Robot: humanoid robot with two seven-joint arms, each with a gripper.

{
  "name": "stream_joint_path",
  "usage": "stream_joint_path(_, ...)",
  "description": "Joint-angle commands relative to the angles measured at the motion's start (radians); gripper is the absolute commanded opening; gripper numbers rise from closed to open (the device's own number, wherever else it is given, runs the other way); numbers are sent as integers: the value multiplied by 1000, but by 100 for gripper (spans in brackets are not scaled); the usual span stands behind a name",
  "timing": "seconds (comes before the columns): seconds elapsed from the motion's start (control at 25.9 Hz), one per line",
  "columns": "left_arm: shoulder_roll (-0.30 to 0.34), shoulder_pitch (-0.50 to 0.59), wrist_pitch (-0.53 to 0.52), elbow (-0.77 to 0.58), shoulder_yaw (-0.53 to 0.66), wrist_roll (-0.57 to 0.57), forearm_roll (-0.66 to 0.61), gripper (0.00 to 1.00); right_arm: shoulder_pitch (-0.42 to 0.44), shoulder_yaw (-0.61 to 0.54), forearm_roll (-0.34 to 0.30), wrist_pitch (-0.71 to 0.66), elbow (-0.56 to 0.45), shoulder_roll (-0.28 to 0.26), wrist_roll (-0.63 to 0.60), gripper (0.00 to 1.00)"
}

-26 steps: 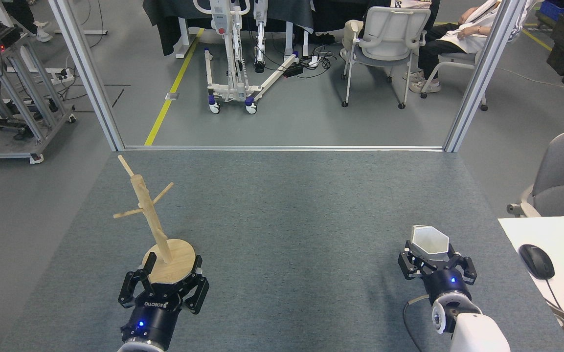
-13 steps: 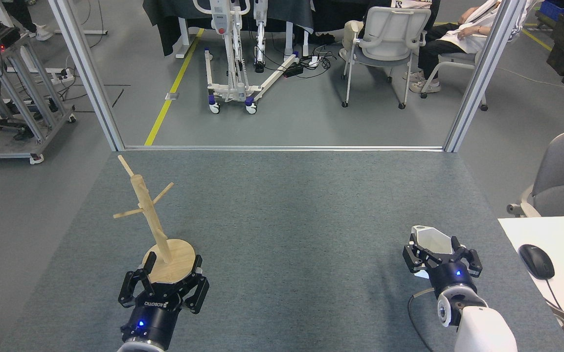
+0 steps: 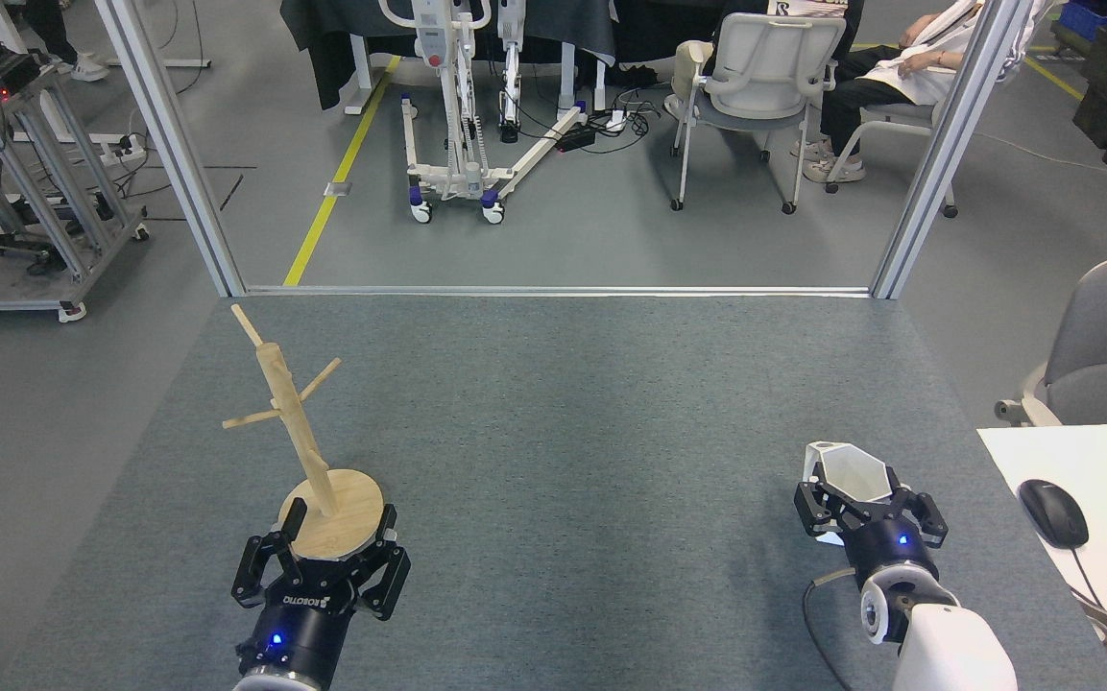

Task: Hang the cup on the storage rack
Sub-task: 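Lift the white cup upright with the right gripper, then carry the white cup with the right gripper toward the left gripper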

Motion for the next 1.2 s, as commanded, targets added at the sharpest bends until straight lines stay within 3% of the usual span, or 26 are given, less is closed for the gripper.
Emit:
stream_joint_path(0.0, -1, 1, 0, 0, 0, 0, 0, 100, 1, -1, -17, -3, 0, -1, -10, 42)
stream_joint_path(0.12, 1, 1, 0, 0, 0, 0, 0, 100, -1, -2, -31, -1, -1, 1, -2, 13)
stream_joint_path(0.27, 1, 4, 1, 0, 0, 0, 0, 100, 1, -2, -35, -4, -52, 1, 4, 1)
stream_joint_path(0.43, 1, 5, 1, 0, 0, 0, 0, 100, 8, -4, -86, -37, -218, -47, 42, 0)
stream_joint_path(0.58, 1, 5, 0, 0, 0, 0, 0, 100, 47, 41, -128, 57, -406, -60, 126, 0)
stream_joint_path(0.74, 4, 2, -10, -2, 0, 0, 0, 100, 53, 257, -132, 321, -593, -71, 159, 0)
stream_joint_path(0.89, -1, 4, -11, -3, -2, -3, 2, 100, 27, 443, -198, 549, -787, -74, 271, 0)
stream_joint_path(1.16, -4, 2, -31, 0, -5, -5, 3, 100, -159, 775, -200, 873, -854, -7, 312, 0)
